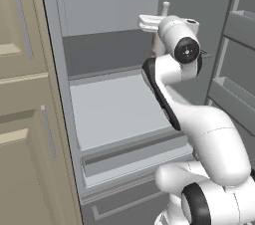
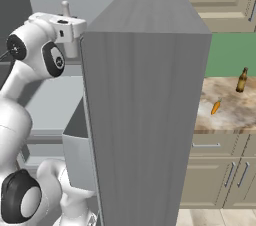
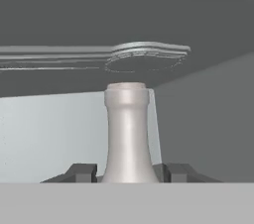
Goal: Place the liquor and beer on the top shelf of the fridge to keep them out of children's reach, and place the carrot on lower shelves for easy access.
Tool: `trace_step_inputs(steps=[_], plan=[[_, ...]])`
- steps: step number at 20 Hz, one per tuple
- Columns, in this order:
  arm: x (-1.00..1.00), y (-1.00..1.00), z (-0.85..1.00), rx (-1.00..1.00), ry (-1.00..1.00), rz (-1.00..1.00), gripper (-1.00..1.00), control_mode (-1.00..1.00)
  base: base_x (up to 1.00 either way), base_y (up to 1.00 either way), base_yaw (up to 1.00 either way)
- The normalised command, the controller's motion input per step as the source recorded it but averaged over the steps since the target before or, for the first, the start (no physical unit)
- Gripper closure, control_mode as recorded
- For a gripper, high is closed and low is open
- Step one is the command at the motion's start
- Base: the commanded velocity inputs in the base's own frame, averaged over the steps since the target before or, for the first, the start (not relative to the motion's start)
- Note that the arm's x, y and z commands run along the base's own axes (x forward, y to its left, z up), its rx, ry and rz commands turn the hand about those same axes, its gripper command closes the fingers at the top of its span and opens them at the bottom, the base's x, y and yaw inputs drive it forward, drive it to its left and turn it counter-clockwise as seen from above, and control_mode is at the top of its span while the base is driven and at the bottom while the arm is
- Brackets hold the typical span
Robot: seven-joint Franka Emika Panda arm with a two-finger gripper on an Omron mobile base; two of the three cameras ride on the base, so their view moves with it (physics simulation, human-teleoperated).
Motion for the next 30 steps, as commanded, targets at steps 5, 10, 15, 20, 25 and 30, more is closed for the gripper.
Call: trace_step_inputs(steps=[5,10,15,20,25,30], plan=[[0.33,0.05,-0.36,0.0,0.0,0.0,1.0,-1.0,0.0,0.0,0.0],[0.33,0.07,-0.17,0.0,0.0,0.0,1.0,-1.0,0.0,0.0,0.0],[0.33,0.1,-0.02,0.0,-0.01,0.0,1.0,-1.0,0.0,0.0,0.0],[0.36,0.1,0.0,0.0,-0.02,0.0,1.0,-1.0,0.0,0.0,0.0],[0.42,0.11,0.0,0.0,-0.03,0.0,1.0,-1.0,0.0,0.0,0.0],[0.45,0.13,0.0,0.0,-0.04,0.0,1.0,-1.0,0.0,0.0,0.0]])
